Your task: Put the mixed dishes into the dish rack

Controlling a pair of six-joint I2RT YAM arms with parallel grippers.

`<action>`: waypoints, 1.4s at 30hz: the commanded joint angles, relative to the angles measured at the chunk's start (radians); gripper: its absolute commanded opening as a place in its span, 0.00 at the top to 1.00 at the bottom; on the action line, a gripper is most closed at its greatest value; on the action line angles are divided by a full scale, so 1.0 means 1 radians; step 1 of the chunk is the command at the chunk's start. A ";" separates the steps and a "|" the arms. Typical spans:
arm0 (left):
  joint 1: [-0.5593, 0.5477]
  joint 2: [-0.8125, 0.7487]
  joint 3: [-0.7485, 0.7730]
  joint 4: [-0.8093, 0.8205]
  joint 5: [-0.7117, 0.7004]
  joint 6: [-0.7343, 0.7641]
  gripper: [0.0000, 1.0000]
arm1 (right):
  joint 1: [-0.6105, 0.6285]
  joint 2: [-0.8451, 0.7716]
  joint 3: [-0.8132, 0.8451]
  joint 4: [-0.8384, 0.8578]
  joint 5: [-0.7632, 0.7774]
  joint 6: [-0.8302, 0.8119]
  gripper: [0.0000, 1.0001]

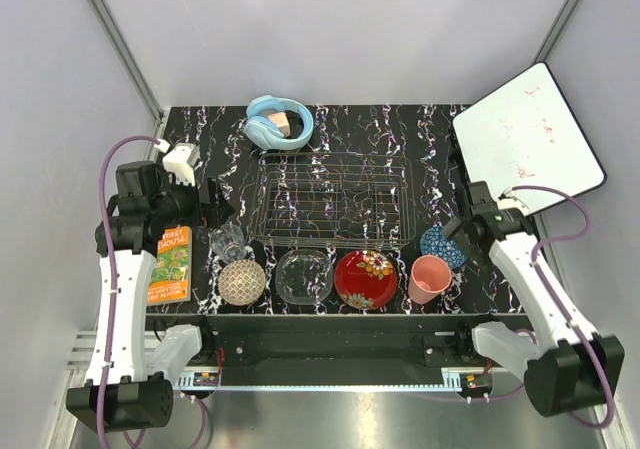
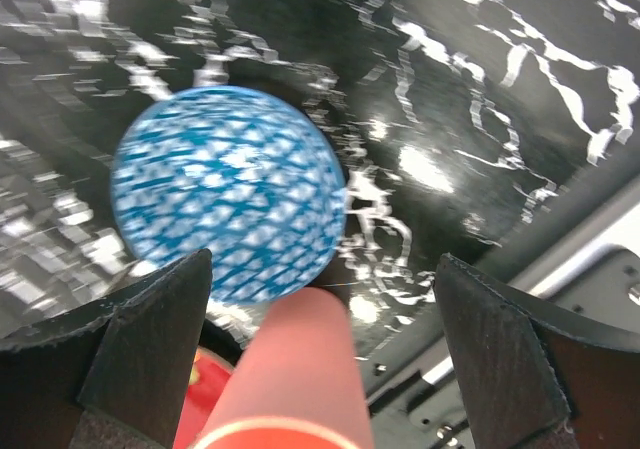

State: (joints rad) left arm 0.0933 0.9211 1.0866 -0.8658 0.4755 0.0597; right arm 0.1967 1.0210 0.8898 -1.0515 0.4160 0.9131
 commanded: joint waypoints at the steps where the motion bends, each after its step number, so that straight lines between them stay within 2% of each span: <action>1: 0.008 -0.011 0.015 0.044 0.020 0.005 0.01 | 0.009 0.067 0.018 -0.064 0.093 0.078 0.00; 7: 0.008 -0.014 0.027 0.042 0.009 0.005 0.01 | 0.007 0.093 -0.043 -0.016 0.119 0.148 0.00; 11: 0.008 -0.021 0.030 0.039 0.002 0.003 0.01 | 0.009 0.039 -0.112 0.074 0.118 0.158 0.09; 17: 0.010 -0.027 0.038 0.036 -0.014 0.005 0.01 | 0.007 0.002 -0.193 0.171 0.126 0.173 0.15; 27: 0.010 -0.036 0.036 0.034 -0.018 0.008 0.01 | 0.007 0.158 -0.200 0.292 0.129 0.205 0.24; 34: 0.010 -0.060 0.033 0.036 -0.044 0.026 0.01 | 0.007 0.248 -0.198 0.314 0.136 0.225 0.51; 35: 0.010 -0.064 0.032 0.034 -0.047 0.029 0.01 | 0.007 0.240 -0.204 0.314 0.130 0.227 0.58; 37: 0.008 -0.065 0.027 0.034 -0.052 0.034 0.01 | 0.007 0.222 -0.213 0.315 0.129 0.227 0.65; 42: 0.010 -0.056 0.016 0.036 -0.057 0.037 0.01 | 0.007 0.134 -0.221 0.311 0.139 0.188 0.94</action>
State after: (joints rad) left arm 0.0975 0.8665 1.0870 -0.8665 0.4404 0.0811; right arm 0.1993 1.2224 0.6727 -0.7441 0.5056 1.1110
